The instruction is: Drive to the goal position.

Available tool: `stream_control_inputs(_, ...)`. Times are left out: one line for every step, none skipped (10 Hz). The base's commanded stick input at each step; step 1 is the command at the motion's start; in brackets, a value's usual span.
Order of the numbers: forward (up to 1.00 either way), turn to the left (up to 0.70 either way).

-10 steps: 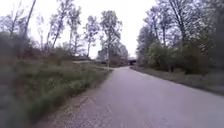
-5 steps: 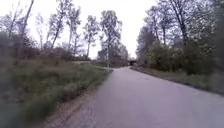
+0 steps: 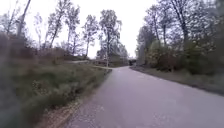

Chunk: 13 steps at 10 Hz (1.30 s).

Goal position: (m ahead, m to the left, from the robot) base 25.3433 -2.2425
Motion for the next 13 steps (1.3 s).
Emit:
stream_control_inputs(1.0, 0.0)
stream_control_inputs(1.0, 0.0)
stream_control_inputs(1.0, 0.0)
stream_control_inputs(1.0, 0.0)
stream_control_inputs(1.0, 0.0)
stream_control_inputs(1.0, 0.0)
stream_control_inputs(1.0, -0.33)
stream_control_inputs(1.0, -0.15)
stream_control_inputs(1.0, 0.0)
stream_control_inputs(1.0, 0.0)
stream_control_inputs(1.0, 0.0)
stream_control_inputs(1.0, 0.0)
stream_control_inputs(1.0, 0.0)
